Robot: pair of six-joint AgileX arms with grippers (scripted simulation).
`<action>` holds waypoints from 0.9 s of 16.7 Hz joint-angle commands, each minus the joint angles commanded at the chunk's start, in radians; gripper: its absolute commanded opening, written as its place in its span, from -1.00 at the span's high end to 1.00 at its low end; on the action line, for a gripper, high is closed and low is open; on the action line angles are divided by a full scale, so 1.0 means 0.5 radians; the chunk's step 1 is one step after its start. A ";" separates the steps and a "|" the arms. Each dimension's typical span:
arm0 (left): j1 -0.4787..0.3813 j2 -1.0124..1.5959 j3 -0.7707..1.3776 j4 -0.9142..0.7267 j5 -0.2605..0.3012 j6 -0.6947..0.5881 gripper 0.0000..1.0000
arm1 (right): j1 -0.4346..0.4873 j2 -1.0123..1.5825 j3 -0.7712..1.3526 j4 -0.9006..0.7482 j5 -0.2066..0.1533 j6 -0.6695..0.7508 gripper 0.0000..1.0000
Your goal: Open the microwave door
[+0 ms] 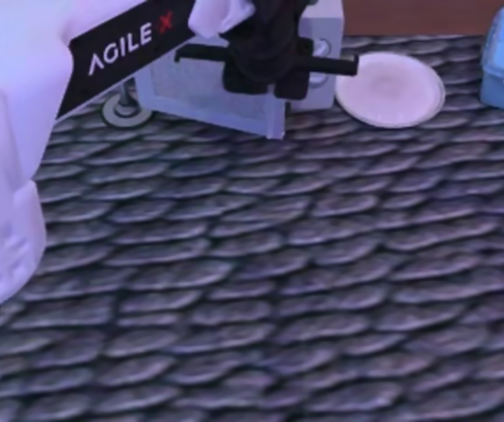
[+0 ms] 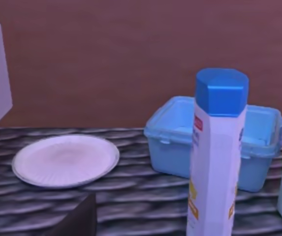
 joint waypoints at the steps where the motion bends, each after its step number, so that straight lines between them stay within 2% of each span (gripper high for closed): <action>1: 0.000 0.000 0.000 0.000 0.000 0.000 1.00 | 0.000 0.000 0.000 0.000 0.000 0.000 -1.00; 15: -0.003 -0.041 -0.088 0.040 0.023 0.047 1.00 | 0.000 0.000 0.000 0.000 0.000 0.000 -1.00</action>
